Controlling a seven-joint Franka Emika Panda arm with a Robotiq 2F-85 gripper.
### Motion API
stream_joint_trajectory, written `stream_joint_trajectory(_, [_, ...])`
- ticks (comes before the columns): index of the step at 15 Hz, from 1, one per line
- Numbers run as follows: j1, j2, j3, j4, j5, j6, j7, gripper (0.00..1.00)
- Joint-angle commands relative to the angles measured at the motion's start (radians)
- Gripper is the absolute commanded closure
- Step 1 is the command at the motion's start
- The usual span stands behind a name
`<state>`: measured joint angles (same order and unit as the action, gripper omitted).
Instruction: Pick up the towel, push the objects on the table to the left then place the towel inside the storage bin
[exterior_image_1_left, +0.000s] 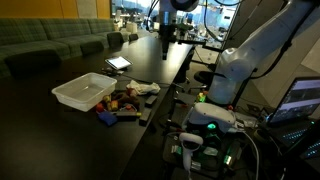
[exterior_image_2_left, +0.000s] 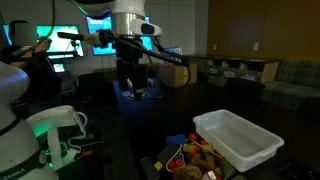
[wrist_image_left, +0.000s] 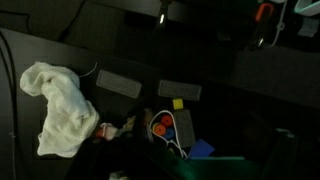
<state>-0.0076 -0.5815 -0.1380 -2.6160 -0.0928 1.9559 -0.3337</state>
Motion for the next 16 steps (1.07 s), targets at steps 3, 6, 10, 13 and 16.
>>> stream_joint_trajectory(3, [-0.034,0.295,-0.039,-0.02,-0.081,0.41,-0.057,0.0])
stream_joint_trajectory(6, [-0.073,0.483,-0.056,0.005,-0.126,0.594,-0.085,0.0])
stream_joint_trajectory(10, [-0.14,0.749,-0.068,0.081,-0.167,0.811,-0.122,0.0])
stream_joint_trajectory(13, [-0.202,0.928,-0.059,0.188,-0.15,0.894,-0.163,0.0])
stream_joint_trajectory(16, [-0.258,1.097,-0.045,0.328,-0.154,0.932,-0.166,0.0])
